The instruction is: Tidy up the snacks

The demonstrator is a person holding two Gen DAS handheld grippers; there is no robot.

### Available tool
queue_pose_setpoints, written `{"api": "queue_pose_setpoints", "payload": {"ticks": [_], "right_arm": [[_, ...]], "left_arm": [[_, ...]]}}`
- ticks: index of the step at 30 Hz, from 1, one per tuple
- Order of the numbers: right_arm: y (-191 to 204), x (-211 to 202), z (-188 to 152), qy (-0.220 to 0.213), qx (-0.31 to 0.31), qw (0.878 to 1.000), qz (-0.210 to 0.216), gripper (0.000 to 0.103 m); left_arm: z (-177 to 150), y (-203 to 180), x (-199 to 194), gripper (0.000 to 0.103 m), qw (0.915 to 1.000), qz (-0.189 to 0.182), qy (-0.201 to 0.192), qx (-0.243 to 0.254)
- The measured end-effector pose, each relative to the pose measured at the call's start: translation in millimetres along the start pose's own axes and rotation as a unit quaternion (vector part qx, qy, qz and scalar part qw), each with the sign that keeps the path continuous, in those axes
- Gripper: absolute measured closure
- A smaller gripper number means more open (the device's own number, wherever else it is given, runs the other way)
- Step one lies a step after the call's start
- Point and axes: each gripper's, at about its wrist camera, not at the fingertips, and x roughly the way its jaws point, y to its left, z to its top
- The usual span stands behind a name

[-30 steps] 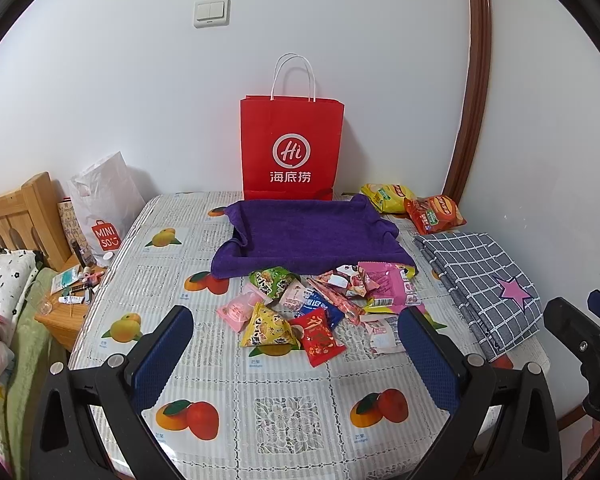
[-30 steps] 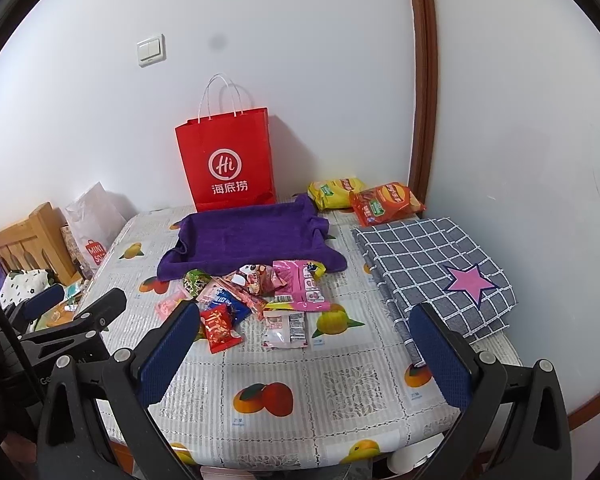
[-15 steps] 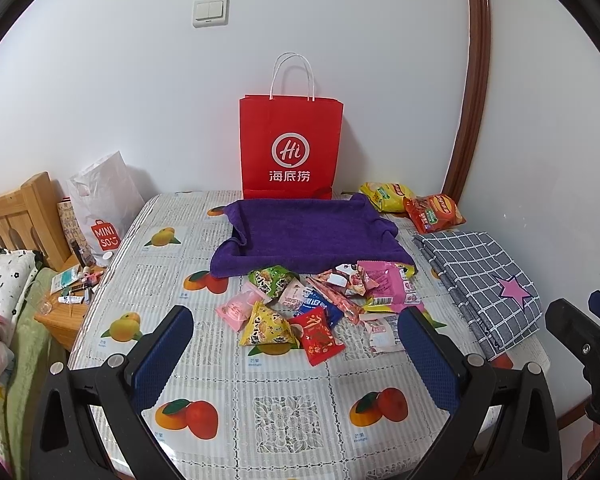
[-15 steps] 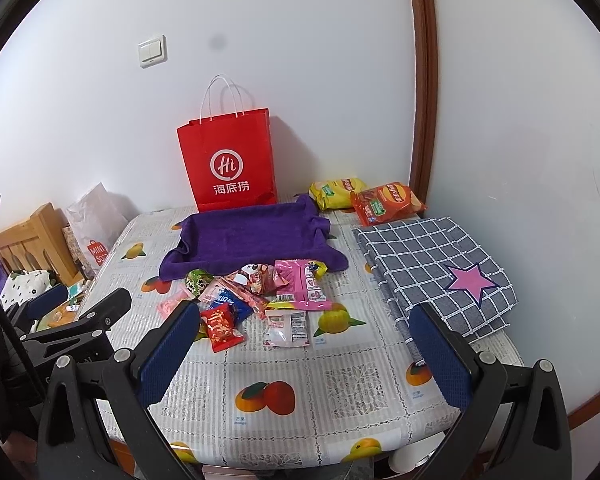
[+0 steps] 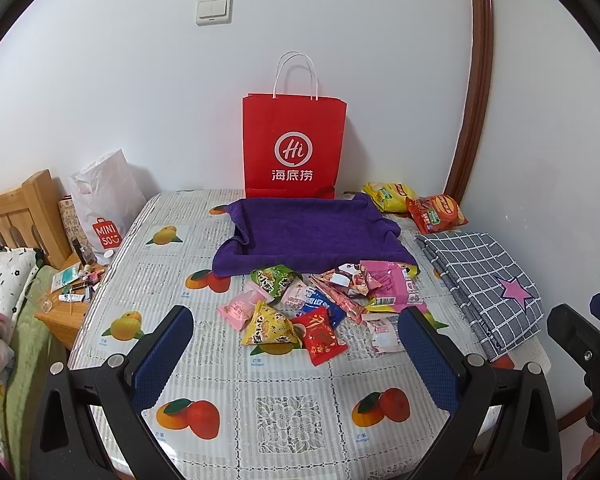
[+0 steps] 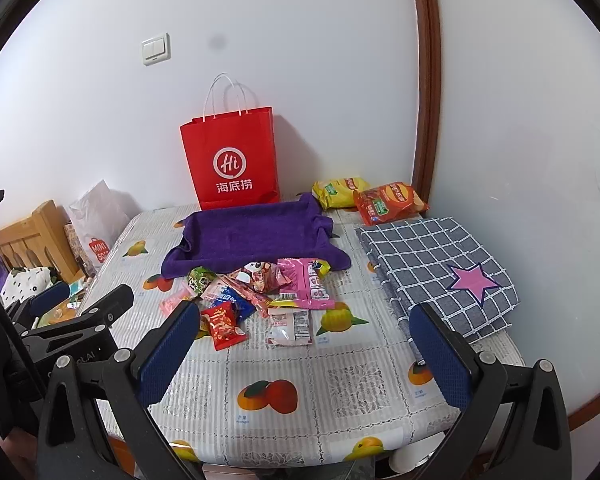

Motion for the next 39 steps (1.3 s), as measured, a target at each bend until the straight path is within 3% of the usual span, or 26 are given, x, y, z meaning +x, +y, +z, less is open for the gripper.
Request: {"api": "queue_pose_setpoints", "payload": {"ticks": [15, 22, 30, 39], "right_arm": [[3.2, 0.2, 6.8, -0.009, 0.003, 1.000, 0.009, 0.000], [9.3, 19.7, 13.9, 0.004, -0.001, 1.000, 0.019, 0.000], [5.3, 78.0, 4.6, 0.045, 0.005, 0.999, 0.009, 0.000], [-6.9, 183.4, -38.0, 0.150, 0.018, 0.988, 0.036, 0.009]], "left_arm": [[7.1, 4.4, 9.0, 0.000, 1.0000, 0.007, 0.007, 0.001], [12.0, 11.0, 22.3, 0.000, 0.9999, 0.008, 0.013, -0.001], [2.1, 29.5, 71.0, 0.000, 0.9979, 0.026, 0.057, -0.012], [-23.5, 53.8, 142.8, 0.004, 0.9907, 0.040, 0.124, -0.039]]}}
